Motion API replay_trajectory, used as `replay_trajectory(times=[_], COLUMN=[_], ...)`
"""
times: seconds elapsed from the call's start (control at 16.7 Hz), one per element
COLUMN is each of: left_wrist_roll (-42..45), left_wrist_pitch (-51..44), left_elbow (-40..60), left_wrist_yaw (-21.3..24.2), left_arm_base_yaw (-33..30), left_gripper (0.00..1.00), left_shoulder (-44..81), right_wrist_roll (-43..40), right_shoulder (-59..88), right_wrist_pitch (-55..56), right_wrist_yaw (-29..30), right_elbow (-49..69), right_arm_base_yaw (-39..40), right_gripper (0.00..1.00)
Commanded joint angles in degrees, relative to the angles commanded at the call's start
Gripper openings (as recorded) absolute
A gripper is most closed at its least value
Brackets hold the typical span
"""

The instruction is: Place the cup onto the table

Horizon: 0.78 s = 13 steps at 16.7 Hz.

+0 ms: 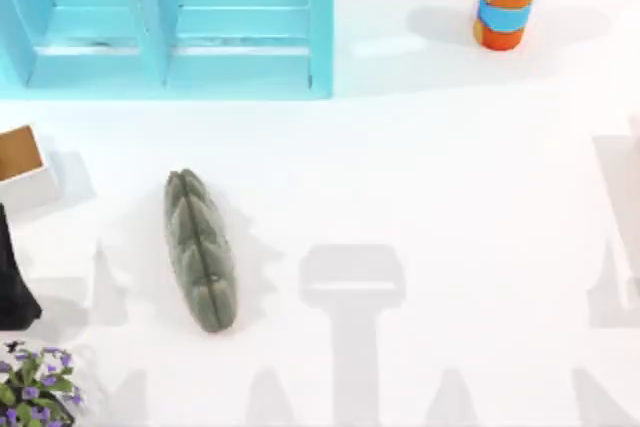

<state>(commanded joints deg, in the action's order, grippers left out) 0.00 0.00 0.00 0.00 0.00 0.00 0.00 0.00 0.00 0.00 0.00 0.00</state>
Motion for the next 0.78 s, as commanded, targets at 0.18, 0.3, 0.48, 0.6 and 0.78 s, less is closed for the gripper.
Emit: replay_trajectory(times=[0.18,0.3,0.48,0.6,0.78], left_wrist_roll=[0.0,0.0,0.0,0.0,0.0], left_wrist_pitch=[0.0,0.0,0.0,0.0,0.0], left_elbow=[0.0,0.0,0.0,0.0,0.0], left_wrist_yaw=[0.0,0.0,0.0,0.0,0.0], left_arm_base_yaw=[0.0,0.0,0.0,0.0,0.0], left_gripper=[1.0,1.0,1.0,1.0,1.0], left_shoulder=[0.0,0.0,0.0,0.0,0.0], right_wrist_roll=[-0.3,-2.0,-6.6,-10.7,-17.8], right_shoulder=[0.6,3.7,12.8,21.5,37.4], right_wrist_pitch=[-0.6,-3.6,-11.6,-18.9,-31.5], right_wrist_yaw=[0.0,-0.1,-0.2,0.0,0.6], right_elbow=[0.7,3.7,12.1,19.3,31.0], right_arm_base_yaw=[-0.4,-2.0,-6.4,-10.1,-16.1], right_gripper=[1.0,1.0,1.0,1.0,1.0])
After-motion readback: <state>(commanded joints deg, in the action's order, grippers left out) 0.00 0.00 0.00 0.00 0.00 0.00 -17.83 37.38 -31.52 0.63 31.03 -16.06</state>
